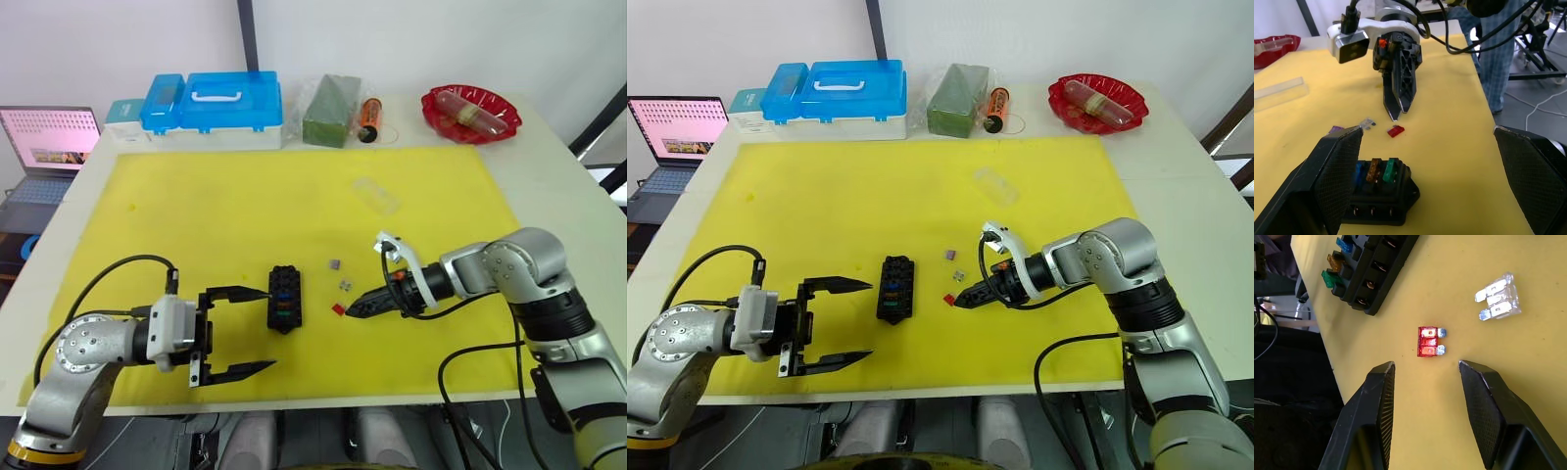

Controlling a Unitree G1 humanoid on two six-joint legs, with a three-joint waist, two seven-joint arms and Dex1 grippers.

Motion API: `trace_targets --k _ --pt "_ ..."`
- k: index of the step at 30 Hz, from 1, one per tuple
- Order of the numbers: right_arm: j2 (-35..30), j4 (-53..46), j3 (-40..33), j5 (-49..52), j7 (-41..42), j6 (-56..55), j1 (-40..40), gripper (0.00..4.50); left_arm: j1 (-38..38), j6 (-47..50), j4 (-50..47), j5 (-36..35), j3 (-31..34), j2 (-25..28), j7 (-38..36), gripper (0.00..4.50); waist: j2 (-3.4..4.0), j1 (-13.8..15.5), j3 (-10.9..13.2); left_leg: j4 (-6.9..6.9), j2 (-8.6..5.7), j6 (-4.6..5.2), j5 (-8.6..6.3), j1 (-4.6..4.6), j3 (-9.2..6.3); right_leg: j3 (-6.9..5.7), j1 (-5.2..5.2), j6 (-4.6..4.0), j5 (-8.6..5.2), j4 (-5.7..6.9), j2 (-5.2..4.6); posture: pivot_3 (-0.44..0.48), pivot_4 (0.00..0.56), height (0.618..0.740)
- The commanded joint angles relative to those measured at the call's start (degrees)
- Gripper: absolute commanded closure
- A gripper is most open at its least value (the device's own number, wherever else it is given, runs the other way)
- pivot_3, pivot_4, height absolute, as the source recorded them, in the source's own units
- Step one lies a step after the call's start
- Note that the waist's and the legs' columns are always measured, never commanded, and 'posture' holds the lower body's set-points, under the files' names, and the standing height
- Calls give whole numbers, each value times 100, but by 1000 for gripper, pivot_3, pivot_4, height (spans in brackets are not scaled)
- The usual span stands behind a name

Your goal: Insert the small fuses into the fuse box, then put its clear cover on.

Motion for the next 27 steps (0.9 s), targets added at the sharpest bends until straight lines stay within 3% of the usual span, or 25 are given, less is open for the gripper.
trace_targets --k 1,27 --pt "41 -76 91 15 143 -80 -110 2339 -26 3 -216 -6 -11 41 71 0 0 -4 0 0 0 0 0 0 0 0 0 0 0 0 0 0 150 740" --pt "600 167 428 -300 216 -255 -159 2339 -175 389 -558 -44 -181 108 401 0 0 -39 -1 -1 3 0 0 10 -3 1 -2 2 1 21 10 0 150 740"
